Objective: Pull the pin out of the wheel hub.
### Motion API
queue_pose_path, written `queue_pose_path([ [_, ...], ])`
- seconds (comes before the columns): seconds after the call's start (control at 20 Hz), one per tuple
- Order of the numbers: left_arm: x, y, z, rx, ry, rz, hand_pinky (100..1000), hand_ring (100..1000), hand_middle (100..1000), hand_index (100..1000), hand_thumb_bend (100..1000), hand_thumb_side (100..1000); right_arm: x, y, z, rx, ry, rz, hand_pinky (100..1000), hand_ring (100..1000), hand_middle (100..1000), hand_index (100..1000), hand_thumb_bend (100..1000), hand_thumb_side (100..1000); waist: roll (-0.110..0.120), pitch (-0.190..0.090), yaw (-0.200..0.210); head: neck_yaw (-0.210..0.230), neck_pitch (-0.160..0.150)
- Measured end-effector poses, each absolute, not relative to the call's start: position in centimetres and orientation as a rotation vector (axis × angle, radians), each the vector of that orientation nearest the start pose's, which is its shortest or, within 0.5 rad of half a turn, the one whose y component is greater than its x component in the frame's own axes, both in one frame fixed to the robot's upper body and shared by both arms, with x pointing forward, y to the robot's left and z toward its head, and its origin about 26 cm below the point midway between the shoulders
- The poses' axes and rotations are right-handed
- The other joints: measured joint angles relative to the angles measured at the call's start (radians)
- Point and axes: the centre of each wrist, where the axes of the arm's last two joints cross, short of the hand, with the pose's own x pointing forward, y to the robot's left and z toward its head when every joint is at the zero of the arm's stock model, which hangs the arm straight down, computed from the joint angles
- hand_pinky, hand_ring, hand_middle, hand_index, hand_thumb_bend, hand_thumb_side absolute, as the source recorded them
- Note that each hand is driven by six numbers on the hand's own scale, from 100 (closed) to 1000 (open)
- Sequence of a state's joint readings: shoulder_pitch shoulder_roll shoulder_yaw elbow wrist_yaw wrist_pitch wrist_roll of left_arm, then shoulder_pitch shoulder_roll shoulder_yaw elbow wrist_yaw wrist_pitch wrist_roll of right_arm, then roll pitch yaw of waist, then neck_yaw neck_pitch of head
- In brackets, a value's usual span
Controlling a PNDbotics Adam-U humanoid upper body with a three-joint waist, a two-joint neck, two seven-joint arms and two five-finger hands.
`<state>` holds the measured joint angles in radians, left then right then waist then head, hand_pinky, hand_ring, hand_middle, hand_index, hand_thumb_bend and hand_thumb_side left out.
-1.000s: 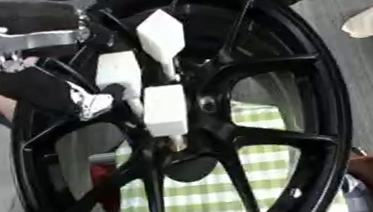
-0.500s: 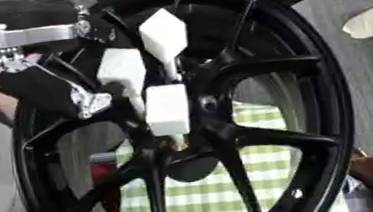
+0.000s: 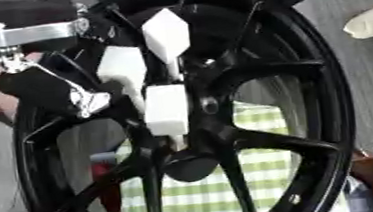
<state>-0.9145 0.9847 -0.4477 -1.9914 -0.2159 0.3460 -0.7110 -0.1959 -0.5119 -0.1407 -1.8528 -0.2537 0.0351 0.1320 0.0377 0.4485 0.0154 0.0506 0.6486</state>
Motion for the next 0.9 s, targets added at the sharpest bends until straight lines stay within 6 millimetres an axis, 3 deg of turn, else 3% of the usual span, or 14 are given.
queue_pose_path([
  [0.15, 29.1, 21.5, 35.6, 0.646, -1.532, -1.793, 773, 577, 384, 435, 100, 227, 30.1, -34.8, 17.7, -0.128, -2.008, 0.363, 982, 790, 656, 659, 100, 763, 0.002, -0.003, 0.001, 0.000, 0.000],
  [0.2, 29.1, 21.5, 35.7, 0.644, -1.539, -1.790, 773, 576, 382, 434, 100, 271, 30.1, -34.8, 17.7, -0.128, -2.008, 0.362, 982, 790, 656, 659, 100, 764, 0.003, -0.004, 0.002, 0.000, 0.000],
  [0.25, 29.0, 21.6, 35.8, 0.644, -1.548, -1.785, 772, 575, 381, 429, 100, 226, 30.1, -34.8, 17.7, -0.128, -2.007, 0.362, 982, 790, 656, 659, 100, 763, 0.003, -0.004, 0.003, 0.000, 0.000],
  [0.35, 29.0, 21.8, 36.1, 0.648, -1.564, -1.774, 771, 573, 377, 422, 100, 225, 30.1, -34.8, 17.6, -0.129, -2.005, 0.360, 982, 791, 656, 659, 100, 762, 0.003, -0.005, 0.004, 0.000, 0.000],
  [0.85, 28.3, 23.7, 38.1, 0.624, -1.654, -1.714, 776, 561, 358, 411, 100, 237, 30.0, -34.8, 17.7, -0.133, -2.008, 0.355, 982, 791, 657, 659, 100, 762, 0.003, -0.011, 0.011, -0.005, 0.000],
  [0.9, 28.2, 23.9, 38.3, 0.616, -1.664, -1.709, 776, 561, 358, 411, 100, 269, 30.0, -34.8, 17.7, -0.133, -2.008, 0.354, 982, 791, 657, 658, 100, 762, 0.003, -0.011, 0.012, -0.007, 0.000],
])
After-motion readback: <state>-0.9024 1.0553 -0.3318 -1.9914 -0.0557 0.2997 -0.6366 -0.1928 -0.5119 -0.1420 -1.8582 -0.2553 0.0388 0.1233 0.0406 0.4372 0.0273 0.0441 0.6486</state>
